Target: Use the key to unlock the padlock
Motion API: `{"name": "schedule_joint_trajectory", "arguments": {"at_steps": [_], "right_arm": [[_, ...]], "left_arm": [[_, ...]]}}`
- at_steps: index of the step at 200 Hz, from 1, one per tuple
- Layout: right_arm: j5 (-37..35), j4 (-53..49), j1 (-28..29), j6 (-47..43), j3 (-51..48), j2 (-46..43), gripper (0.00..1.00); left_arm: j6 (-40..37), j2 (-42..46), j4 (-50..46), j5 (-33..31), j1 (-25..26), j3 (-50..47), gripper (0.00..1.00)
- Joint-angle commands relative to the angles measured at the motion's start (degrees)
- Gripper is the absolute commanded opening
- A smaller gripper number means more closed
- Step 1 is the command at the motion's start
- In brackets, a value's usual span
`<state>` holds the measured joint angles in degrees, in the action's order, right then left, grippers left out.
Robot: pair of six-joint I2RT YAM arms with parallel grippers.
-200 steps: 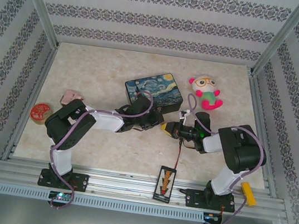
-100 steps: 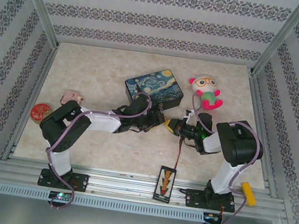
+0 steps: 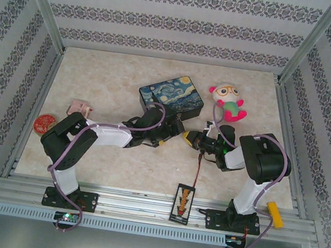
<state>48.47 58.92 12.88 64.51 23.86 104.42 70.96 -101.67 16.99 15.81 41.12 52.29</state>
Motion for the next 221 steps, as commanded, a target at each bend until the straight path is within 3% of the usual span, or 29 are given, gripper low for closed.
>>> {"name": "schedule_joint_trajectory", "arguments": {"at_steps": [1, 47, 150, 177, 195, 221], "right_arm": [[-2.8, -1.4, -0.2, -0.1, 0.0, -0.3, 0.0], [-3.7, -5.0, 0.1, -2.7, 1.2, -2.2, 0.0], [-4.5, -6.8, 1.3, -3.9, 3.6, -2.4, 0.0], [-4.6, -6.9, 1.3, -3.9, 3.7, -2.7, 0.0], [-4.6, -7.0, 1.3, -4.0, 3.8, -3.0, 0.0], [-4.9, -7.8, 1.2, -4.7, 3.8, -3.8, 0.0]], "left_arm": [[-1.7, -1.6, -0.6, -3.9, -0.1, 4.7, 0.94], [-1.8, -6.0, -5.3, -9.0, 0.0, 9.6, 0.72], [-3.6, -11.0, -7.1, -7.3, 0.8, 15.1, 0.53], [-3.4, -11.8, -6.5, -6.6, 0.9, 15.7, 0.39], [-3.4, -11.7, -6.6, -6.5, 1.0, 15.5, 0.36], [-3.5, -11.6, -6.5, -5.9, 1.0, 15.4, 0.12]]}}
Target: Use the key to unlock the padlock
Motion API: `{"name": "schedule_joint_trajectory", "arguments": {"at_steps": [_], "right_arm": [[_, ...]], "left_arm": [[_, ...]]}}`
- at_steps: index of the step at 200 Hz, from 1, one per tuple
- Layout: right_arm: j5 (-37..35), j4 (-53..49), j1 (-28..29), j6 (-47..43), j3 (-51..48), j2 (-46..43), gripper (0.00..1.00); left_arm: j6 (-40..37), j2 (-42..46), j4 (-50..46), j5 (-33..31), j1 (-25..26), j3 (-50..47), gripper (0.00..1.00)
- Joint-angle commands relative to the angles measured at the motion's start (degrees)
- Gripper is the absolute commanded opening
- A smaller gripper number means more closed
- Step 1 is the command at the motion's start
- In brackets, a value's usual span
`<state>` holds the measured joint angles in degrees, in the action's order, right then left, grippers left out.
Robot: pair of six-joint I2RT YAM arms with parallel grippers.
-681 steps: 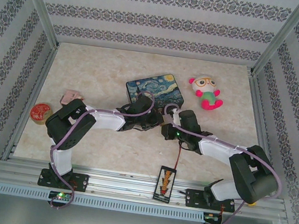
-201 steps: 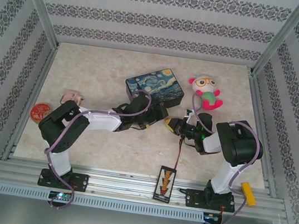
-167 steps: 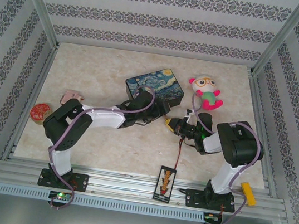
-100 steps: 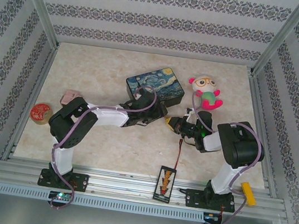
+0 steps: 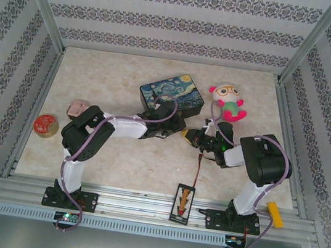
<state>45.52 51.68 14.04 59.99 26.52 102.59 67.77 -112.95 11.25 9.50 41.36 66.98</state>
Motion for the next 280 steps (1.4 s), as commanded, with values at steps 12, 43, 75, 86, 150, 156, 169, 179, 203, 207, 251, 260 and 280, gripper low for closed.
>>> {"name": "schedule_joint_trajectory", "arguments": {"at_steps": [12, 43, 75, 86, 150, 156, 169, 179, 203, 207, 251, 260, 280], "right_arm": [[-2.1, -1.9, -0.1, -1.4, 1.1, -3.1, 0.04], [-5.0, -14.1, 0.1, -9.0, 0.4, -9.7, 0.27], [-12.9, -34.1, 1.6, -20.8, 0.6, -21.4, 0.33], [-17.1, -41.1, 3.0, -24.9, 1.3, -25.5, 0.33], [-40.5, -59.0, 20.4, -37.4, 6.7, -34.3, 0.31], [-41.7, -59.4, 21.4, -37.7, 7.2, -34.0, 0.3], [-43.1, -60.0, 22.9, -38.6, 8.4, -33.0, 0.29], [-44.0, -60.3, 23.8, -39.2, 9.2, -31.9, 0.29], [-45.6, -61.1, 25.9, -40.8, 11.4, -29.5, 0.28], [-45.9, -61.2, 26.2, -41.0, 11.8, -29.2, 0.28], [-47.2, -61.7, 27.5, -42.5, 14.3, -25.7, 0.27], [-47.6, -61.6, 27.7, -42.6, 14.6, -25.1, 0.27], [-48.4, -61.4, 27.8, -43.1, 15.2, -23.7, 0.27]], "left_arm": [[0.0, 0.1, -0.5, 0.7, 0.7, 0.2, 0.04], [-0.3, 3.0, -0.9, 0.8, 0.7, -1.8, 0.0], [-0.1, 5.9, -1.4, 1.9, 0.6, -4.2, 0.0], [0.3, 6.7, -1.5, 2.7, 0.6, -4.9, 0.0], [2.7, 11.4, -3.2, 6.0, 0.6, -9.0, 0.0], [2.8, 11.7, -3.3, 6.1, 0.6, -9.3, 0.0], [3.2, 12.2, -3.4, 6.4, 0.6, -10.0, 0.0], [3.3, 12.4, -3.4, 6.6, 0.6, -10.3, 0.0], [3.6, 12.7, -3.2, 6.9, 0.6, -10.7, 0.0], [3.7, 12.7, -3.2, 6.9, 0.6, -10.8, 0.0], [4.4, 12.2, -2.2, 7.4, 0.4, -11.1, 0.0], [4.5, 12.1, -2.1, 7.5, 0.4, -11.2, 0.0], [4.9, 12.1, -1.5, 7.8, 0.3, -11.3, 0.0]]}}
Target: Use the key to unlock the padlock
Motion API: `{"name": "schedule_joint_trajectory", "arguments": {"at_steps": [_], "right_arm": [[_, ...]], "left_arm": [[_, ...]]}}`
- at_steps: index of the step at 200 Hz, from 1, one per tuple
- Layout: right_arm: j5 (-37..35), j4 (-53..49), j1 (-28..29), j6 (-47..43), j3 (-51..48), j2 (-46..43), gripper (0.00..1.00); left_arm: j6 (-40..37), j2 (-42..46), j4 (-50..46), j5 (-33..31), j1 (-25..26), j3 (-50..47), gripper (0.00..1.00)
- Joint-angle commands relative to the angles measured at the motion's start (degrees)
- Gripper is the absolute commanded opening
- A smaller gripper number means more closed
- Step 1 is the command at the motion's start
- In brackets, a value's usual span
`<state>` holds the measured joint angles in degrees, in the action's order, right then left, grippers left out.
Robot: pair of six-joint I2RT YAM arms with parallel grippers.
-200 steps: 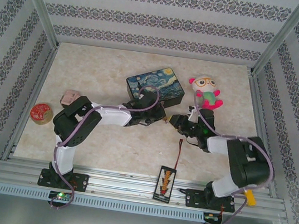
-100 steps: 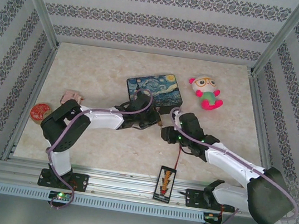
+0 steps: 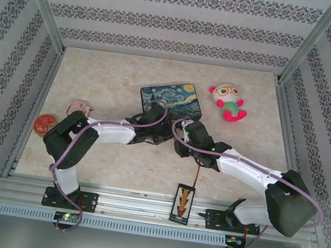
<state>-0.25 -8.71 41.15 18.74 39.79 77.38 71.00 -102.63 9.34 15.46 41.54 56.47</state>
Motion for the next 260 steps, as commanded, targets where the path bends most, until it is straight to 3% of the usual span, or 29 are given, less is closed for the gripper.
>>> {"name": "schedule_joint_trajectory", "arguments": {"at_steps": [1, 130, 159, 179, 202, 260], "right_arm": [[-2.6, -1.0, 0.7, -1.8, 2.0, 1.5, 0.27], [-6.3, -0.8, 1.9, -2.2, 4.1, 7.1, 0.25], [-7.2, -0.3, 2.1, -2.0, 3.5, 7.7, 0.05], [-7.4, 0.4, 1.9, -2.1, 3.2, 7.5, 0.0], [-5.5, 1.9, 1.5, -2.4, 2.7, 6.8, 0.0], [-1.2, 3.5, -1.0, -2.1, 1.5, 5.2, 0.0]], "left_arm": [[1.7, 1.7, 0.4, 1.9, 0.1, -0.9, 0.0], [2.7, 1.9, 1.4, 2.3, -0.1, -1.1, 0.0], [2.8, 1.8, 1.6, 2.3, -0.1, -1.4, 0.02], [3.0, 1.6, 2.1, 2.8, -0.1, -1.5, 0.12], [2.5, 1.4, 1.2, 3.1, 0.0, -1.3, 0.35], [1.7, 1.2, 0.2, 3.6, 0.0, -1.5, 0.35]]}}
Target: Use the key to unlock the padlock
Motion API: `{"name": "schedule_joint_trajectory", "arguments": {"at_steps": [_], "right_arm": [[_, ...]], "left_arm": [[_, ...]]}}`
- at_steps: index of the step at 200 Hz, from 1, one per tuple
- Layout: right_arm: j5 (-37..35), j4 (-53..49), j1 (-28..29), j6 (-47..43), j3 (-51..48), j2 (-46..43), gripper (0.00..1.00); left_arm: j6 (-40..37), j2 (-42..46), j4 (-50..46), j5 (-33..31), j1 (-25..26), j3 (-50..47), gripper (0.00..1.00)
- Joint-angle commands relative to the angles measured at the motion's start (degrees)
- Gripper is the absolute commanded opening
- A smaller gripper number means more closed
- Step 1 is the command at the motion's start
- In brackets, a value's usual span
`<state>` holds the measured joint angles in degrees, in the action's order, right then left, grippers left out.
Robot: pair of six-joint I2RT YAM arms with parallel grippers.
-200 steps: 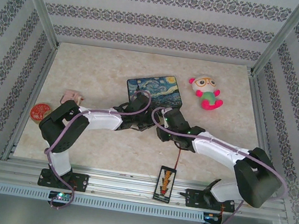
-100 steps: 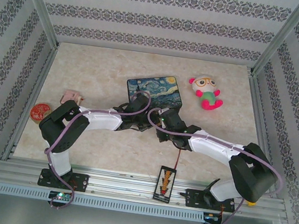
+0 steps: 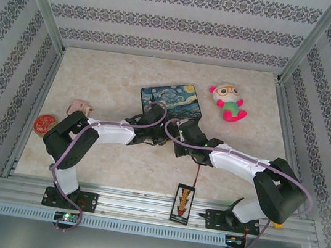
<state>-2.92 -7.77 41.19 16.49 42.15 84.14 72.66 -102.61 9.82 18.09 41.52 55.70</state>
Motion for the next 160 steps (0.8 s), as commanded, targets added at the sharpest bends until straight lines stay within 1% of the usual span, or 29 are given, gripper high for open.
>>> {"name": "schedule_joint_trajectory", "arguments": {"at_steps": [1, 21, 38, 54, 68, 85, 99, 113, 138, 154, 158, 160], "right_arm": [[1.6, 2.6, -1.1, 0.1, -0.8, -1.6, 0.0], [3.0, 3.7, -1.6, 0.6, -1.4, -1.9, 0.0], [6.2, 5.9, -3.0, 1.9, -2.7, -2.0, 0.0], [9.9, 7.9, -5.0, 2.9, -4.1, -2.4, 0.0], [13.6, 9.5, -6.9, 4.0, -5.3, -2.5, 0.0], [16.5, 10.1, -9.2, 5.8, -5.8, -2.2, 0.0], [16.9, 9.9, -10.3, 7.1, -5.8, -1.7, 0.01], [17.0, 9.6, -11.2, 8.1, -5.7, -1.0, 0.03], [17.0, 10.1, -11.8, 9.3, -5.6, 0.9, 0.03], [16.8, 10.4, -11.9, 9.9, -5.5, 1.9, 0.04], [16.7, 10.5, -11.9, 10.0, -5.5, 2.1, 0.04], [16.7, 10.5, -12.0, 10.1, -5.5, 2.2, 0.05]], "left_arm": [[0.0, 1.2, -0.3, 1.0, 0.0, -0.8, 0.35], [0.1, 0.7, 0.1, 1.5, 0.0, -0.6, 0.32], [0.2, 0.4, 0.4, 1.7, 0.0, -0.5, 0.31], [0.1, 0.8, 0.4, 1.4, 0.0, -0.7, 0.31], [0.0, 1.2, 0.5, 1.0, 0.0, -1.0, 0.35], [0.1, 1.8, 0.9, 0.5, 0.0, -1.5, 0.44], [0.3, 2.2, 1.5, -0.2, 0.0, -2.1, 0.51], [0.4, 3.0, 2.5, -0.9, 0.0, -3.1, 0.62], [-0.1, 4.8, 3.1, -2.9, 0.0, -4.5, 0.82], [-1.4, 6.3, 2.8, -4.5, 0.0, -5.3, 0.98], [-1.6, 6.9, 2.5, -5.0, 0.0, -5.5, 1.0], [-1.9, 7.1, 2.5, -5.3, 0.0, -5.5, 0.99]]}}
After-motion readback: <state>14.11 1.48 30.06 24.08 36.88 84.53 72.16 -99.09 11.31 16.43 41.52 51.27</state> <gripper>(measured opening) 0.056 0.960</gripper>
